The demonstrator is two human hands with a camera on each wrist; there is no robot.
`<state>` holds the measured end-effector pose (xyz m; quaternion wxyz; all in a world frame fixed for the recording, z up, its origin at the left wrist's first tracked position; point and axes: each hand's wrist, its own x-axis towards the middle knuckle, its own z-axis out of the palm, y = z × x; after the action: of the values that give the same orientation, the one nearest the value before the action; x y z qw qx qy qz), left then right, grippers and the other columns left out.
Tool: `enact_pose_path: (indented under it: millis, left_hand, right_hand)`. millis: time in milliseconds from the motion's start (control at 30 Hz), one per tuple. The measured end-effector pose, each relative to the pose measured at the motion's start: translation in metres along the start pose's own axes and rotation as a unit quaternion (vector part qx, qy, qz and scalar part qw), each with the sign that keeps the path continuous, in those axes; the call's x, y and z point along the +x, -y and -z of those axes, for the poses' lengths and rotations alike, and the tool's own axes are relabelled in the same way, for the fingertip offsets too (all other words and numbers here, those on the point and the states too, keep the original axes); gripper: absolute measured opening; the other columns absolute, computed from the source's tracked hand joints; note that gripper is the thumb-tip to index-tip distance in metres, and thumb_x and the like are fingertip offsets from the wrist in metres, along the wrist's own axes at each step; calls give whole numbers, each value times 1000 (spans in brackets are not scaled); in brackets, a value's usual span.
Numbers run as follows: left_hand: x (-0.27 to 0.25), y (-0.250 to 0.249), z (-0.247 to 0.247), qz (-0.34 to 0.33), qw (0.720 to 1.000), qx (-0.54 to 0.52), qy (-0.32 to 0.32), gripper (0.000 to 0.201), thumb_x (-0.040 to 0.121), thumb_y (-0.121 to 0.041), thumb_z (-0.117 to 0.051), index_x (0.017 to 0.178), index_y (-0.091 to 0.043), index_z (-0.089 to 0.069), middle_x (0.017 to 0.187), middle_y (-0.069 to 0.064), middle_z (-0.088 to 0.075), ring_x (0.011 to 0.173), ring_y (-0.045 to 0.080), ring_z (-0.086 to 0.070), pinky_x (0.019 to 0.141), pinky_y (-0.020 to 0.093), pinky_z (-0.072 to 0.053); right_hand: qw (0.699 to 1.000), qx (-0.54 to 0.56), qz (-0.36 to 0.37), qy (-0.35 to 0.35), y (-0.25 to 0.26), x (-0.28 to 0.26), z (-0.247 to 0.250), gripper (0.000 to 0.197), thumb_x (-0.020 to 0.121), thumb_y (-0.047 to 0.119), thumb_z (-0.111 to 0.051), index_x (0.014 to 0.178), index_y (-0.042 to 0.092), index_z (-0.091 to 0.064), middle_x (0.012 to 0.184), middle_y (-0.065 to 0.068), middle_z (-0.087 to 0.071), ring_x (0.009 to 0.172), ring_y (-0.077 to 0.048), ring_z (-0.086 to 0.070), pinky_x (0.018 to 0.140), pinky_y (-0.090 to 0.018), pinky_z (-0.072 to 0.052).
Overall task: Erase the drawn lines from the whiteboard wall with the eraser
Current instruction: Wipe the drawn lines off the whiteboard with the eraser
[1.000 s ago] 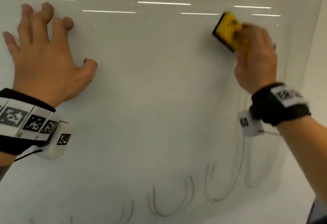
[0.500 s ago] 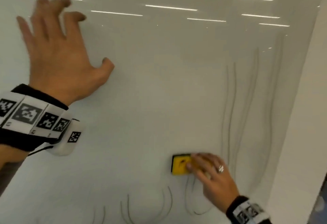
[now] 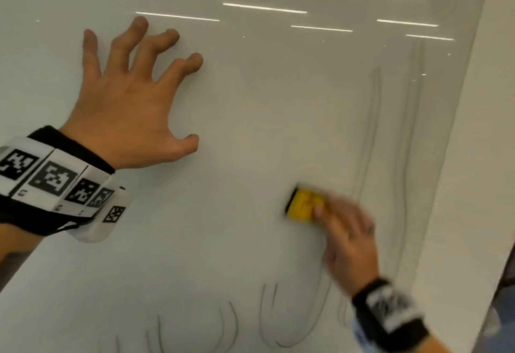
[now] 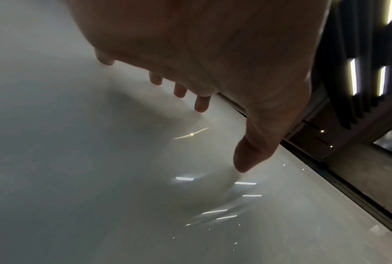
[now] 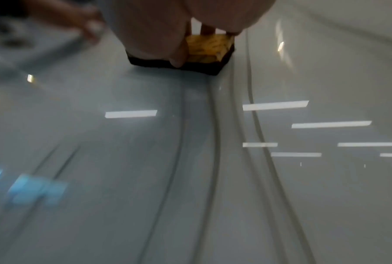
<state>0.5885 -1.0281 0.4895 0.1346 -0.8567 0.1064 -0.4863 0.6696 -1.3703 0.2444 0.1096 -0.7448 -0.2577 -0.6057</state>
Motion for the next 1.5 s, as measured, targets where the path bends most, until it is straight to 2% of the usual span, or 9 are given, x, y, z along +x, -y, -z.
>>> enact_pose_path:
  millis: [133,333,500,633,800,1000,1200,1367,1500]
  left_hand:
    - [2,-4,-4,7,1000,5,-10,107,54,-76,-53,149,-31,-35,158,5,-24,153,37,-8,113,77,-7]
    - [3,6,-20,-9,999,0,-44,107,58,-77,-55,152,-32,-29,159,7,-23,154,31,-5,112,75,-20]
    - [8,14,-31,-15,997,-47,-51,113,50,-79,-59,149,-30,-33,154,-23,-7,153,26,4,112,74,-19]
    - [10,17,-37,-28,997,-48,-54,116,52,-78,-60,152,-27,-31,156,-20,-4,154,39,-2,113,74,-16]
    - [9,11,-37,-7,994,-93,-62,112,65,-75,-60,159,-33,-16,165,0,-16,153,43,-11,112,74,-21]
    - [14,15,-42,-27,996,-52,-70,112,52,-76,-58,148,-25,-30,157,-16,-6,152,42,-4,114,72,-18]
    - [14,18,-44,-30,995,-62,-77,112,54,-76,-58,149,-23,-29,156,-18,-2,154,41,-2,114,72,-18]
    - [11,10,-38,-11,996,-62,-69,110,53,-76,-58,148,-27,-30,157,-10,-16,153,40,-3,113,74,-17]
    - [8,2,-26,-6,998,-23,-61,103,55,-76,-54,146,-30,-33,157,7,-23,151,37,-8,110,74,-22]
  right_hand:
    - [991,1,81,107,23,-118,-12,47,95,-2,-49,133,22,-61,158,-2,-43,116,-37,-65,96,-54,-49]
    - [993,18,-64,-95,-64,80,32,45,87,-10,-59,128,7,-63,135,-24,-59,113,-44,-59,101,-47,-46]
    - [991,1,-62,-122,-117,212,96,45,87,3,-61,132,6,-59,138,-10,-55,126,-32,-55,105,-12,-34]
    - [983,-23,-156,-96,-160,257,113,60,89,5,-52,144,28,-44,144,0,-53,131,-21,-51,110,-33,-44]
    - [985,-45,-123,-110,-137,212,76,58,79,-3,-45,133,10,-60,133,-22,-57,119,-41,-56,101,-34,-43]
    - [1000,-13,-16,-13,-15,24,11,54,88,-9,-60,138,10,-60,146,-21,-53,136,-45,-48,110,-64,-38]
    - [995,-45,29,-87,-95,105,33,47,91,-13,-52,132,5,-67,139,-26,-57,127,-49,-55,107,-61,-43]
    - [972,-35,-178,-152,-170,180,71,48,90,7,-51,136,13,-63,140,-17,-58,124,-35,-59,111,-35,-44]
    - [972,-20,-170,-164,-122,117,44,47,87,-4,-53,132,7,-65,138,-21,-56,124,-38,-57,108,-43,-47]
